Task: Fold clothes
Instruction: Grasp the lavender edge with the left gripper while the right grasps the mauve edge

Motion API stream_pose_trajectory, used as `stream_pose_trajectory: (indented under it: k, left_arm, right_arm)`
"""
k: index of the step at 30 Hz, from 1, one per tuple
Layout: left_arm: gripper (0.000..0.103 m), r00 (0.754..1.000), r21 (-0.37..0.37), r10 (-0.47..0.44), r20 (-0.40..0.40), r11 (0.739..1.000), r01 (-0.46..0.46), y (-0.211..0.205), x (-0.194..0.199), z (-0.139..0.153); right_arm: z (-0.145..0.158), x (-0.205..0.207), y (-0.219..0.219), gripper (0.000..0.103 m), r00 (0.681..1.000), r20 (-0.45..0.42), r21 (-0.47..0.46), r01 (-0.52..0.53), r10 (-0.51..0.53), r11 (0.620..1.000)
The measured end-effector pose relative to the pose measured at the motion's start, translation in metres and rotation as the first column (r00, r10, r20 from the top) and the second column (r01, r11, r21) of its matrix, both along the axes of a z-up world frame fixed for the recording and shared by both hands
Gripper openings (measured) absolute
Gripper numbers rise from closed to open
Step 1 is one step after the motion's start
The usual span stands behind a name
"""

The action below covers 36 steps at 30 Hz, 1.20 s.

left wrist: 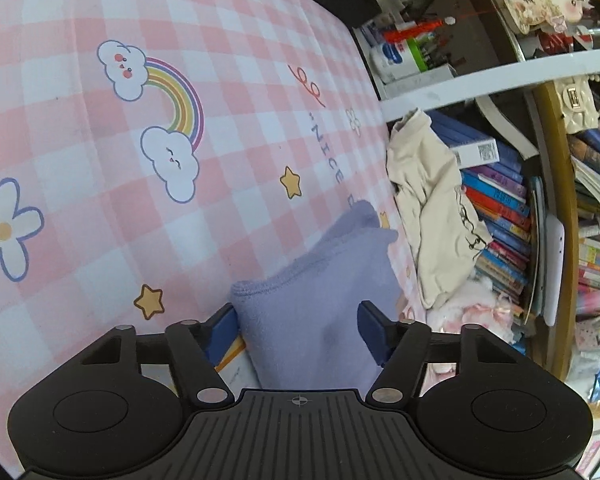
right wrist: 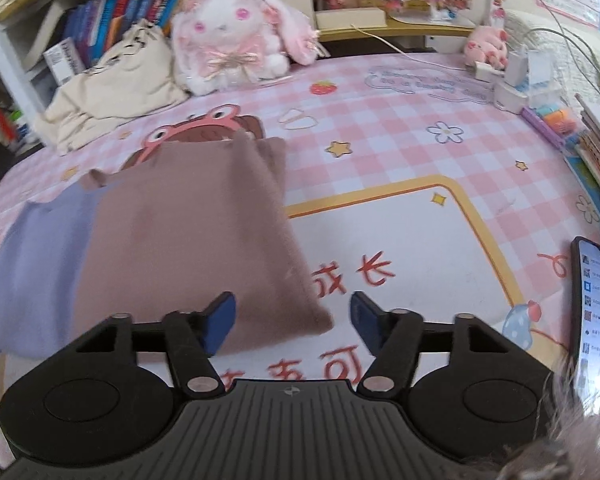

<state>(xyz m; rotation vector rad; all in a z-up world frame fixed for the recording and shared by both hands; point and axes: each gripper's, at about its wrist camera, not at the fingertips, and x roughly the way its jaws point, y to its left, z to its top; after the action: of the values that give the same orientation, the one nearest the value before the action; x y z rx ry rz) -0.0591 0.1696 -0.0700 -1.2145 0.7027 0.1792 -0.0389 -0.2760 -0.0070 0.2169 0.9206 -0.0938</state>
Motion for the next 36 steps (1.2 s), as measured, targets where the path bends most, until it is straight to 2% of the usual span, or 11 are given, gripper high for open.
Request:
stream_pose_trajectory:
  k: [3, 5, 7, 8, 9, 13, 16, 23, 26, 28, 36]
  left_arm:
    - [0.007, 0.999, 0.023, -0.033, -0.002, 0.999, 0.033, -0.004, 0.002, 0.003]
    - [0.008, 0.982, 0.096, -0.13, 0.134, 0.988, 0.117, -0.013, 0.002, 0.026]
    - [0.009, 0.926, 0.241, -0.28, 0.253, 0.945, 0.22, -0.028, 0.005, 0.057]
    - [0.01, 0.913, 0.274, -0.312, 0.264, 0.932, 0.24, -0.033, 0.006, 0.062]
    - [0.014, 0.915, 0.28, -0.317, 0.251, 0.928, 0.245, -0.034, 0.009, 0.061]
    - [0.024, 0.975, 0.196, -0.207, 0.076, 0.962, 0.189, -0.019, 0.015, 0.026]
    - [0.025, 0.983, 0.136, -0.182, 0.008, 0.974, 0.179, -0.013, 0.02, 0.004]
    - [0.032, 0.984, 0.101, -0.172, 0.039, 0.981, 0.168, -0.016, 0.029, -0.008]
    - [0.024, 0.985, 0.097, -0.168, 0.049, 0.982, 0.163, -0.016, 0.036, -0.01]
    - [0.012, 0.983, 0.105, -0.181, 0.04, 0.979, 0.176, -0.013, 0.039, -0.012]
    - [0.01, 0.995, 0.08, -0.084, 0.047, 0.994, 0.08, 0.027, 0.027, -0.014]
  right_arm:
    - [-0.008, 0.009, -0.005, 0.043, 1.0, -0.019, 0.015, 0.017, -0.016, 1.0]
    - [-0.012, 0.011, -0.005, 0.034, 0.999, -0.032, 0.039, 0.014, -0.013, 0.999]
    - [-0.013, 0.012, -0.001, 0.033, 0.999, -0.032, 0.023, 0.001, 0.0, 1.0]
    - [-0.014, 0.013, 0.0, 0.033, 0.999, -0.035, 0.02, -0.001, 0.002, 1.0]
    - [-0.014, 0.014, 0.001, 0.033, 0.999, -0.038, 0.019, -0.002, 0.003, 1.0]
    - [-0.014, 0.015, 0.002, 0.033, 0.999, -0.041, 0.02, -0.001, 0.002, 1.0]
    - [-0.014, 0.016, 0.001, 0.033, 0.999, -0.042, 0.027, 0.002, -0.001, 1.0]
    - [-0.016, 0.016, 0.0, 0.033, 0.999, -0.039, 0.047, 0.007, -0.005, 0.999]
    - [-0.017, 0.016, 0.0, 0.033, 0.999, -0.038, 0.054, 0.01, -0.008, 0.998]
    - [-0.017, 0.015, 0.001, 0.033, 0.999, -0.038, 0.052, 0.01, -0.008, 0.999]
    - [-0.019, 0.019, 0.029, 0.033, 0.993, -0.04, 0.116, -0.108, 0.113, 0.987]
